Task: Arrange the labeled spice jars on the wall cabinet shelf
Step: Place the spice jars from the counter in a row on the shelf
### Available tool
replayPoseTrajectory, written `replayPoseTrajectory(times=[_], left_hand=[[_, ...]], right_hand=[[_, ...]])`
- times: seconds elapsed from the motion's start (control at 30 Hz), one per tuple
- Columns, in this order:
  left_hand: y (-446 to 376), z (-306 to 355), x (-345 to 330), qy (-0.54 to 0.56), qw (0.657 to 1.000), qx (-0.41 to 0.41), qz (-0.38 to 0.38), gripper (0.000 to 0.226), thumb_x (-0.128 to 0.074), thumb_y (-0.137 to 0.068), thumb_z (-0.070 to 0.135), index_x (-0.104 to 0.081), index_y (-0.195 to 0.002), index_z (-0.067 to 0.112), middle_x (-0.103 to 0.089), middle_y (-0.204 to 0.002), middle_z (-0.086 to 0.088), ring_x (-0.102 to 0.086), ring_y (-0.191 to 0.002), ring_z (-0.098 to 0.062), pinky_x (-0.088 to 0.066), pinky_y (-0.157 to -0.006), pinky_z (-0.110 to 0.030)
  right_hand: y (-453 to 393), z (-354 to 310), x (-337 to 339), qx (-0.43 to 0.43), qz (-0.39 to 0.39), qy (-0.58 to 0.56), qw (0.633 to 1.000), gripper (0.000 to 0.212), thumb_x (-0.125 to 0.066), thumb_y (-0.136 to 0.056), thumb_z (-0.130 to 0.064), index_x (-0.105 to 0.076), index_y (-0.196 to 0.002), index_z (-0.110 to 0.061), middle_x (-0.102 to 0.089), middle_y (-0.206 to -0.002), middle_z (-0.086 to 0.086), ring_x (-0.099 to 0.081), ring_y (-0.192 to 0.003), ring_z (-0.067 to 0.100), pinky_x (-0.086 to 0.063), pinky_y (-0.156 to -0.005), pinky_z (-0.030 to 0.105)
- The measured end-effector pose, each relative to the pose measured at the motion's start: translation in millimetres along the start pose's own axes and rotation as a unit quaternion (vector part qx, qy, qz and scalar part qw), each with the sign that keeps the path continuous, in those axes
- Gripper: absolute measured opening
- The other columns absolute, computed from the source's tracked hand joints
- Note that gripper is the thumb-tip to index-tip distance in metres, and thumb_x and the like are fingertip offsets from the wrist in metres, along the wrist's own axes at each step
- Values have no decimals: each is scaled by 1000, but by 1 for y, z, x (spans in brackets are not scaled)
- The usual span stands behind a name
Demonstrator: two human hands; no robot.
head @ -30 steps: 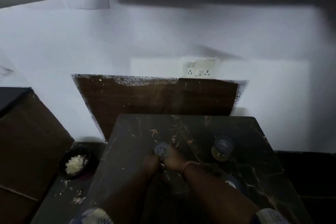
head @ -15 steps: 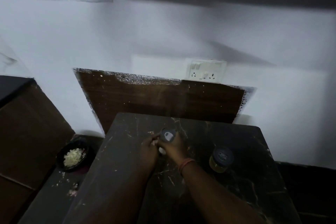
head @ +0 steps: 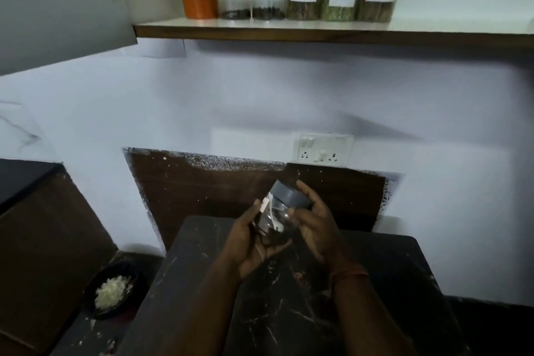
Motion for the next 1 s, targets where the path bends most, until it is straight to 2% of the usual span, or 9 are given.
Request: replayPoseTrajectory(times=[0.13, 0.2, 0.3, 0.47, 0.63, 0.7, 0.83, 0.9, 1.0], left_hand=[[-4, 15, -22, -13, 998, -60, -4, 53, -59, -97, 35, -60, -136, -1, -61, -137, -29, -58, -125, -43, -39, -114, -60], [-4, 27, -31, -22, 994, -105, 11, 49, -61, -95, 31, -61, -133, 0, -63, -133, -28, -62, -120, -41, -46, -109, -58], [1, 44, -49, -64, 978, -194, 30, 43, -60, -96, 28, -62, -129, 1, -67, -121, -25, -67, -103, -34, -56, -85, -44], [8, 55, -71, -110, 960, -256, 39, 30, -55, -101, 21, -64, -128, 11, -70, -122, -24, -68, -111, -39, -52, -97, -52], [11, 68, -93, -171, 940, -289, 58, 37, -52, -103, 15, -59, -139, 15, -69, -132, -13, -64, -125, -34, -44, -112, -59], [18, 76, -110, -201, 926, -315, 51, 38, -55, -103, 17, -60, -140, 20, -69, -133, -6, -65, -125, -26, -45, -112, -55], [37, 97, -155, -261, 892, -369, 15, 39, -60, -101, 22, -61, -139, 31, -65, -138, 9, -62, -127, -10, -49, -111, -42], [44, 112, -178, -297, 866, -402, 2, 42, -63, -99, 22, -60, -139, 32, -64, -138, 14, -61, -126, -3, -51, -107, -31], [52, 126, -207, -329, 840, -432, -10, 44, -66, -96, 25, -60, -140, 32, -63, -138, 16, -61, -122, 4, -52, -92, -11]], right_hand=[[-1, -19, -2, 23, 20, -84, 996, 68, -46, -96, 16, -34, -156, -16, -51, -148, 18, -62, -121, 31, -52, -102, 44], [2, -30, -5, 37, 37, -51, 997, 63, -50, -97, 11, -37, -153, -15, -55, -147, 16, -65, -118, 25, -52, -100, 38], [10, -41, -11, 46, 55, 40, 997, 62, -63, -96, -6, -40, -153, -17, -60, -145, 8, -64, -126, 22, -51, -107, 39], [23, -70, -29, 102, 39, 151, 983, 42, -67, -97, -11, -58, -137, -20, -76, -119, -1, -73, -109, 11, -59, -83, 18], [29, -106, -28, 139, 39, 168, 975, 32, -59, -102, -13, -62, -132, -27, -74, -123, -6, -71, -113, 7, -57, -95, 24], [31, -121, -25, 158, 53, 177, 970, 29, -59, -103, -17, -63, -127, -34, -74, -122, -10, -70, -112, 3, -57, -91, 20], [37, -159, -18, 186, 86, 205, 957, 43, -62, -100, -34, -52, -140, -46, -64, -136, -10, -64, -120, 1, -54, -100, 25], [41, -187, -16, 217, 111, 236, 941, 39, -63, -99, -40, -50, -130, -60, -56, -132, -16, -60, -107, -15, -52, -81, 6], [44, -221, -14, 240, 136, 282, 919, 43, -60, -99, -43, -47, -140, -51, -52, -130, -14, -58, -102, -15, -48, -69, 5]])
Point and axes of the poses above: each hand's wrist, its own y-axis away from the middle knuckle, its own x-axis out of the back of the hand, z = x × y, the point moved 8 cm from there along -y, towards the middle knuckle
